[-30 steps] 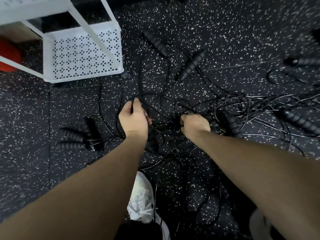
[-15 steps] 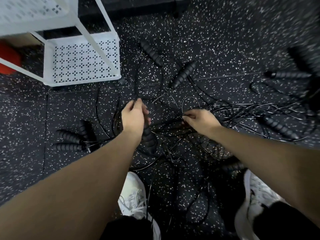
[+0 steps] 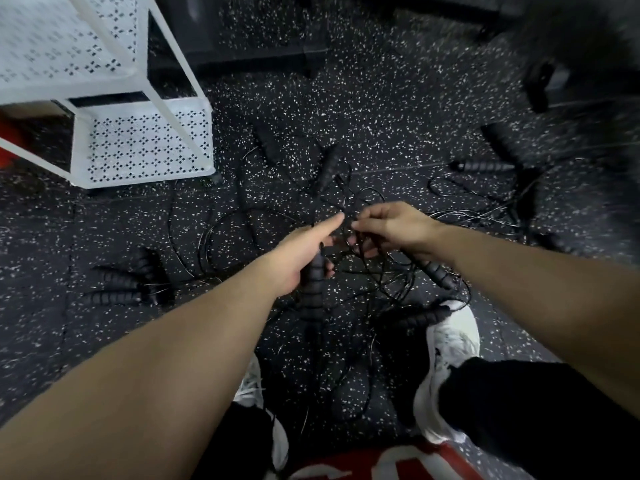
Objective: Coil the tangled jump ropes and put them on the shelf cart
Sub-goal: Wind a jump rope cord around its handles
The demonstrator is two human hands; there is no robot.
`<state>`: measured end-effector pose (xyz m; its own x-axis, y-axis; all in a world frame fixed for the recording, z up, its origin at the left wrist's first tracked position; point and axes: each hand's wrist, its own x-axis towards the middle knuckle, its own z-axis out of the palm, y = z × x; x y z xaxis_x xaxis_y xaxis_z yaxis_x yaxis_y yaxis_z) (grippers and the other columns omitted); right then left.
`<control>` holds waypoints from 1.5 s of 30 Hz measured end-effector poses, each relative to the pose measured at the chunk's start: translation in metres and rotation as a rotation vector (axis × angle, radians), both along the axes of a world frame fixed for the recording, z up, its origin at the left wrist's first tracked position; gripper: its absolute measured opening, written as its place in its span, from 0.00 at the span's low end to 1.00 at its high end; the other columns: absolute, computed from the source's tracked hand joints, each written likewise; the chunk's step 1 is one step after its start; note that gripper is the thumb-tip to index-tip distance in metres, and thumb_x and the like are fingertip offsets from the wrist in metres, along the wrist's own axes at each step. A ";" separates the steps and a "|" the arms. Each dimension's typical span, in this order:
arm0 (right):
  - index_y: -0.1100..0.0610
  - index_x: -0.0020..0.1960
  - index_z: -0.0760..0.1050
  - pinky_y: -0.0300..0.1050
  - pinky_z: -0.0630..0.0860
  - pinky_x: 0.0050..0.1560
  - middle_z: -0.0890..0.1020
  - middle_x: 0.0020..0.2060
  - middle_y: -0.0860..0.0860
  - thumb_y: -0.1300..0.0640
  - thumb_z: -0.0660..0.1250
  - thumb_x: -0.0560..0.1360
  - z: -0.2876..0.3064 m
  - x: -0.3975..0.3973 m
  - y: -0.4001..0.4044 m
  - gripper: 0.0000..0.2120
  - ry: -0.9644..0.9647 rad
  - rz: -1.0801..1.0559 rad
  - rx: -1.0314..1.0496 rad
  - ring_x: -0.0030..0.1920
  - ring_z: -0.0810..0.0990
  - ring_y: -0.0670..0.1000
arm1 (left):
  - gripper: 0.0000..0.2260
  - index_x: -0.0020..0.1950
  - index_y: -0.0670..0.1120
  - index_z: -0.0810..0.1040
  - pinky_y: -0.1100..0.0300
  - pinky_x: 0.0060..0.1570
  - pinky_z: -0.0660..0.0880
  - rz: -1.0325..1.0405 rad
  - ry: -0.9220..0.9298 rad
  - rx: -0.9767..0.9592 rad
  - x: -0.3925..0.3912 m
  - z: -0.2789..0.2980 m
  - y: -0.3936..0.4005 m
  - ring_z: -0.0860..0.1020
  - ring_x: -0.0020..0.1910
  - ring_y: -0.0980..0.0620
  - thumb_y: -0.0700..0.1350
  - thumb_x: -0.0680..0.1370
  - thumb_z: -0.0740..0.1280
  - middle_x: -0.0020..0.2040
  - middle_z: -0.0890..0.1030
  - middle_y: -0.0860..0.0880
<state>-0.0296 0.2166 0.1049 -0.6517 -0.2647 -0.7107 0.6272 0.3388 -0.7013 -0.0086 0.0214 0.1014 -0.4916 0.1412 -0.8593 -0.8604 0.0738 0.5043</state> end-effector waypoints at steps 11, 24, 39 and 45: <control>0.53 0.55 0.81 0.47 0.82 0.55 0.86 0.50 0.54 0.56 0.69 0.80 0.014 0.018 0.012 0.05 -0.029 -0.094 -0.024 0.51 0.84 0.53 | 0.02 0.52 0.48 0.80 0.62 0.30 0.75 0.453 0.053 0.149 0.023 0.015 0.029 0.74 0.26 0.55 0.45 0.81 0.70 0.43 0.87 0.52; 0.57 0.54 0.73 0.45 0.71 0.37 0.80 0.31 0.51 0.41 0.51 0.86 0.028 0.015 0.048 0.22 0.206 -0.318 0.437 0.31 0.79 0.50 | 0.01 0.49 0.47 0.78 0.61 0.30 0.75 0.698 0.038 -0.012 0.017 0.003 -0.015 0.73 0.24 0.54 0.43 0.81 0.69 0.34 0.78 0.51; 0.57 0.49 0.83 0.49 0.81 0.50 0.87 0.48 0.55 0.37 0.54 0.84 0.070 0.036 0.061 0.28 0.476 -0.135 0.383 0.41 0.83 0.52 | 0.03 0.54 0.45 0.79 0.62 0.28 0.76 0.494 0.015 -0.111 0.041 0.014 -0.012 0.72 0.25 0.53 0.43 0.82 0.66 0.37 0.86 0.48; 0.59 0.45 0.82 0.47 0.78 0.48 0.87 0.38 0.53 0.40 0.54 0.85 0.091 0.048 0.049 0.28 0.443 -0.047 0.358 0.38 0.84 0.53 | 0.06 0.45 0.44 0.79 0.62 0.26 0.75 0.459 0.011 -0.074 0.046 0.025 -0.014 0.71 0.22 0.54 0.42 0.80 0.64 0.31 0.79 0.48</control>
